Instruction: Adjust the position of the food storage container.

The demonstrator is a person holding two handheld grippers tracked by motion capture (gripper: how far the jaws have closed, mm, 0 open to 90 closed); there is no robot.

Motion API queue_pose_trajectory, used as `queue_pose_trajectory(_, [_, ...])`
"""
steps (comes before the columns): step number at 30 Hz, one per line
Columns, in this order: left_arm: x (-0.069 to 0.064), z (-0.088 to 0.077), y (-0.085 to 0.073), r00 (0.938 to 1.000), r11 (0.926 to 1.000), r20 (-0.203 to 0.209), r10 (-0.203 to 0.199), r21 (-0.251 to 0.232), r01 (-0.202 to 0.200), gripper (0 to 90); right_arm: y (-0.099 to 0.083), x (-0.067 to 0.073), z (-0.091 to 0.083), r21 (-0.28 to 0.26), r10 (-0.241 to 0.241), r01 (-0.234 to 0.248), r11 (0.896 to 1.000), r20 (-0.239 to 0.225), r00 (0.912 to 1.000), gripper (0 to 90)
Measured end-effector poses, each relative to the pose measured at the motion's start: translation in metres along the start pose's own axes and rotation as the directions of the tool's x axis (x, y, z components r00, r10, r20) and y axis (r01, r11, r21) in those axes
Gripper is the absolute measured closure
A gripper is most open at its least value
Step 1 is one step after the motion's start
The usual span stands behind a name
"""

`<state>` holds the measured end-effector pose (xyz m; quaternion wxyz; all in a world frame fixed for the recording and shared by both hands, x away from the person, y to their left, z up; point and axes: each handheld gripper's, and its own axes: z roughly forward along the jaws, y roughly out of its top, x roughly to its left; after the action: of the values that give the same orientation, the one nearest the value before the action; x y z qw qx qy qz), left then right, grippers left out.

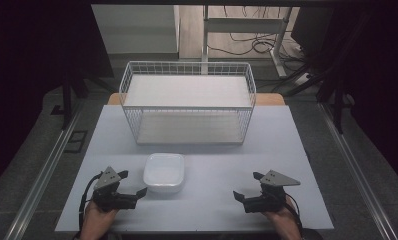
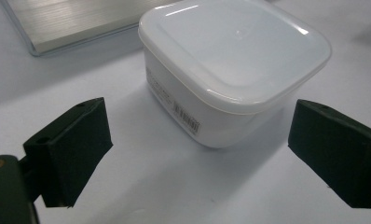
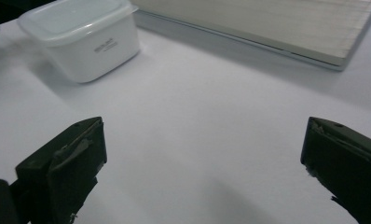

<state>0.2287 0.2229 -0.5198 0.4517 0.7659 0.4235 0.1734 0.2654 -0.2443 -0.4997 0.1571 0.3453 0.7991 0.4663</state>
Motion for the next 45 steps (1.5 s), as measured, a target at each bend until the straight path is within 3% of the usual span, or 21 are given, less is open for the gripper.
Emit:
queue_pose_trajectory(4, [0.001,0.0,-0.001,0.9999,1.0,-0.014,0.001,0.0,-0.001,5.3,-0.001,0.002,0.003,0.03,-0.003,0.003,1.0,0.011,0.9999,0.1])
queue_pose_trajectory(11, [0.011,-0.005,-0.001,0.9982,0.9983,-0.01,-0.059,0.005,0.059,4.0,-0.002,0.001,0.007,0.054,0.017,-0.018,0.998,0.031,0.9994,0.0])
queue_pose_trajectory(14, [0.013,-0.006,-0.001,0.9981,0.998,-0.013,-0.061,0.016,0.061,2.8,-0.003,0.0,0.008,0.064,0.018,-0.02,0.998,0.029,0.9994,0.0])
queue_pose_trajectory(17, [0.014,-0.007,0.0,0.9985,0.9985,-0.02,-0.051,0.016,0.052,2.1,-0.002,0.002,0.009,0.069,0.005,-0.007,0.998,0.028,0.9996,0.0])
queue_pose_trajectory(20, [0.017,-0.01,0.001,0.9974,0.9975,-0.02,-0.07,0.009,0.07,5.4,-0.002,0.004,0.01,0.07,-0.01,0.008,0.997,0.028,0.9996,0.0])
queue_pose_trajectory(23, [0.019,-0.013,0.002,0.9968,0.9973,-0.033,-0.072,0.01,0.073,12.9,-0.002,0.005,0.011,0.077,-0.016,0.014,0.997,0.024,0.9996,0.0])
queue_pose_trajectory(25, [0.024,-0.017,0.003,0.992,0.9934,-0.053,-0.115,-0.005,0.115,21.7,-0.002,0.007,0.012,0.077,-0.022,0.02,0.997,0.025,0.9994,0.0])
queue_pose_trajectory(28, [0.027,-0.018,0.005,0.9892,0.99,-0.045,-0.14,-0.025,0.139,27.5,-0.001,0.007,0.013,0.075,-0.029,0.027,0.997,0.026,0.9992,0.0])
queue_pose_trajectory(30, [0.03,-0.018,0.007,0.9871,0.9894,-0.071,-0.144,-0.031,0.142,36.4,-0.001,0.009,0.014,0.073,-0.035,0.032,0.997,0.028,0.999,0.0])
queue_pose_trajectory(31, [0.031,-0.017,0.007,0.986,0.9888,-0.077,-0.148,-0.033,0.145,45.1,0.0,0.012,0.015,0.073,-0.045,0.043,0.996,0.026,0.9986,0.3])
queue_pose_trajectory(33, [0.035,-0.017,0.006,0.9841,0.986,-0.071,-0.163,-0.048,0.159,48.4,0.0,0.013,0.015,0.072,-0.051,0.049,0.996,0.025,0.9984,0.5])
queue_pose_trajectory(35, [0.038,-0.016,0.006,0.981,0.9828,-0.071,-0.18,-0.054,0.177,57.8,0.0,0.014,0.015,0.071,-0.054,0.052,0.996,0.022,0.9983,0.9])
queue_pose_trajectory(36, [0.039,-0.014,0.006,0.9795,0.9815,-0.072,-0.188,-0.051,0.185,67.1,0.001,0.014,0.015,0.074,-0.049,0.048,0.996,0.023,0.9985,1.1])
queue_pose_trajectory(39, [0.043,-0.005,0.007,0.98,0.9813,-0.053,-0.192,-0.025,0.191,74.1,0.001,0.014,0.016,0.079,-0.043,0.041,0.996,0.024,0.9988,1.3])
queue_pose_trajectory(41, [0.042,0.006,0.008,0.9835,0.9848,-0.054,-0.173,0.011,0.173,82.0,0.001,0.013,0.016,0.084,-0.04,0.038,0.996,0.025,0.9989,1.4])
queue_pose_trajectory(45, [0.038,0.016,0.011,0.9876,0.9875,-0.042,-0.151,0.038,0.153,85.6,0.001,0.012,0.018,0.087,-0.035,0.033,0.996,0.022,0.9991,1.4])
